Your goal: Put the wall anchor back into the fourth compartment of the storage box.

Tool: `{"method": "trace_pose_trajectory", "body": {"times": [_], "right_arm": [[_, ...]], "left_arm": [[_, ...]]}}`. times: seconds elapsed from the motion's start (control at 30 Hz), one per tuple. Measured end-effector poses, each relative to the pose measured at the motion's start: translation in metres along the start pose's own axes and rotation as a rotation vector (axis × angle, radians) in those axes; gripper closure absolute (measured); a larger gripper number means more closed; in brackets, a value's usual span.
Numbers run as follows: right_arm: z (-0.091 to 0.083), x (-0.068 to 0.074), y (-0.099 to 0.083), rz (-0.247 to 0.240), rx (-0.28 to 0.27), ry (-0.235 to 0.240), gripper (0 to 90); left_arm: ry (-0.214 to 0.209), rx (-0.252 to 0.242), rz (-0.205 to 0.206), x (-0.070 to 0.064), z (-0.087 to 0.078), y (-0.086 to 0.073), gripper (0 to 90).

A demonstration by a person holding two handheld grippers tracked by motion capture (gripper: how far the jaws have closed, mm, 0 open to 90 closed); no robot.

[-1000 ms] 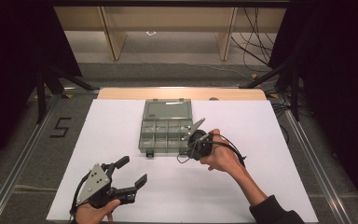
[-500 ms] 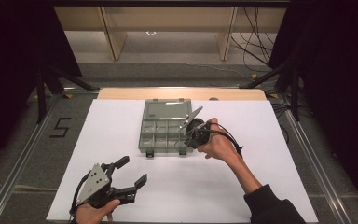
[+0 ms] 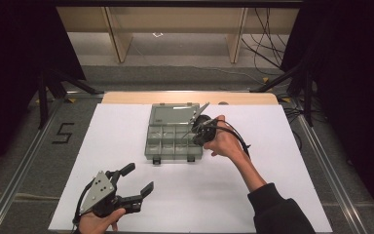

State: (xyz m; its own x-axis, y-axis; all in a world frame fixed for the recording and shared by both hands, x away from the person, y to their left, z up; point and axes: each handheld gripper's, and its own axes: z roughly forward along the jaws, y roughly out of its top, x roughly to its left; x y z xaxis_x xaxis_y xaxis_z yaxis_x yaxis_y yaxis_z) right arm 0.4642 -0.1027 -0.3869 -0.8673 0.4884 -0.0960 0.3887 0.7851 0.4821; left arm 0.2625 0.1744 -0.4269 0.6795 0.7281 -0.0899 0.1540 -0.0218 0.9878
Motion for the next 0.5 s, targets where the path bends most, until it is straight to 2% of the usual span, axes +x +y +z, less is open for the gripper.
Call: {"method": "trace_pose_trajectory", "body": {"times": [0.5], "right_arm": [[0.014, -0.018, 0.008, 0.04, 0.015, -0.032, 84.2]], "left_arm": [[-0.001, -0.001, -0.001, 0.0, 0.0, 0.0, 17.0]]}}
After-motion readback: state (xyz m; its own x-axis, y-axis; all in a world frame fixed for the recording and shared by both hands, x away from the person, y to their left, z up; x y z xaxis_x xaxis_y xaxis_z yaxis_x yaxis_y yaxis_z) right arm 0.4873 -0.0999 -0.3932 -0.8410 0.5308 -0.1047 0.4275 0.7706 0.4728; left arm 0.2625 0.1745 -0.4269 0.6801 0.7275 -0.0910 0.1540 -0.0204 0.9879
